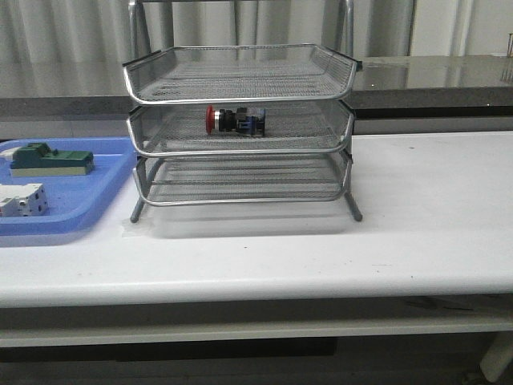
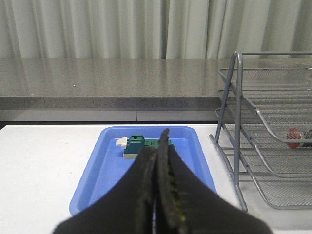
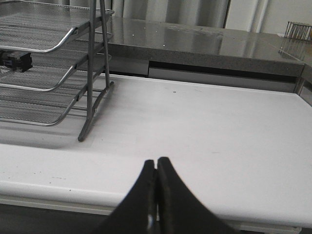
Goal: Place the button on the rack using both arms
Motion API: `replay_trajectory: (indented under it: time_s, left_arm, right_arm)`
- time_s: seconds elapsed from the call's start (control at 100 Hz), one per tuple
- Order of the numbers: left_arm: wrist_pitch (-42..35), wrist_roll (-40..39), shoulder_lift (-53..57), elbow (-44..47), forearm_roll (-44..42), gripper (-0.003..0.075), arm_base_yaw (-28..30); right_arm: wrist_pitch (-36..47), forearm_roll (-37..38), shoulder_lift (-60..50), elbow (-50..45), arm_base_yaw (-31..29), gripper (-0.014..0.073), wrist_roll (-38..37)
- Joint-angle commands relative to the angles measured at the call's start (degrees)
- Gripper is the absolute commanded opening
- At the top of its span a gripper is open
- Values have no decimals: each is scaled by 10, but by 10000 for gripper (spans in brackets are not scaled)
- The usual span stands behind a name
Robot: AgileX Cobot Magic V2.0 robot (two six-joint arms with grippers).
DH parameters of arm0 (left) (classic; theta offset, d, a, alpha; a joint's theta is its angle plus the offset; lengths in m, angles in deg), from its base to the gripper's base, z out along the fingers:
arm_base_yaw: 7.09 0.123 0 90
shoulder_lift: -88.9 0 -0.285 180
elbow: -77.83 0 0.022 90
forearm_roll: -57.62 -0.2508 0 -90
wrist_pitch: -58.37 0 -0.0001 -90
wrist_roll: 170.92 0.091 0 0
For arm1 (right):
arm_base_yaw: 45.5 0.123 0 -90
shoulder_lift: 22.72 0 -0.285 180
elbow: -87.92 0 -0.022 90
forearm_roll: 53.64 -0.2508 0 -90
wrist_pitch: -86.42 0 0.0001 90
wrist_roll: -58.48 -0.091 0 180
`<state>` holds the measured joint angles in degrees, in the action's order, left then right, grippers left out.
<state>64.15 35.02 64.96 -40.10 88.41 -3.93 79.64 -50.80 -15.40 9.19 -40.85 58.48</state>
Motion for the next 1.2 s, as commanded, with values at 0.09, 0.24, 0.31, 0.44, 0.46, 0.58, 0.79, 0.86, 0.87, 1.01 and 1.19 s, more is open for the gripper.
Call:
replay_trajectory:
  time_s: [0.09,0.24,0.31,0.44,0.46,0.58,0.79,0.86,0.87,1.01,1.19]
  left_arm:
    - [-36,-6,-4,-16,7,-20,-2]
    - [-36,-6,-4,-16,7,-20,-2]
    - [-36,-6,-4,-16,7,-20,-2]
    - [-36,-6,-4,-16,7,-20,-2]
    - [-36,-6,-4,-16,7,-20,-2]
    - [-36,-6,-4,-16,7,-20,-2]
    - [-41,-6,-4,-15,-15,-20,-2]
    - [-34,-25,-4,-14,-59,-20,-3]
    - [-34,-30,-4,-12,-65,-20,-3]
    - [-34,-204,-2,2,-229,-20,-3]
    - [-46,-241,26,32,-268,-20,-16]
  right_arm:
    - [51,-2,-10,-1,-3,-65,0]
    - [51,-2,-10,-1,-3,-65,0]
    - [51,-2,-10,-1,-3,-65,0]
    - [51,-2,-10,-1,-3,-65,0]
    - [51,-2,-10,-1,-3,-65,0]
    - [51,-2,-10,-1,-3,-65,0]
    - [51,-2,-10,-1,-3,-65,0]
    - [51,-2,-10,-1,-3,-65,0]
    - [51,-2,-10,-1,-3,-65,0]
    - [51,-2,-10,-1,-3,-65,0]
    - [51,-2,-10,-1,-3,-65,0]
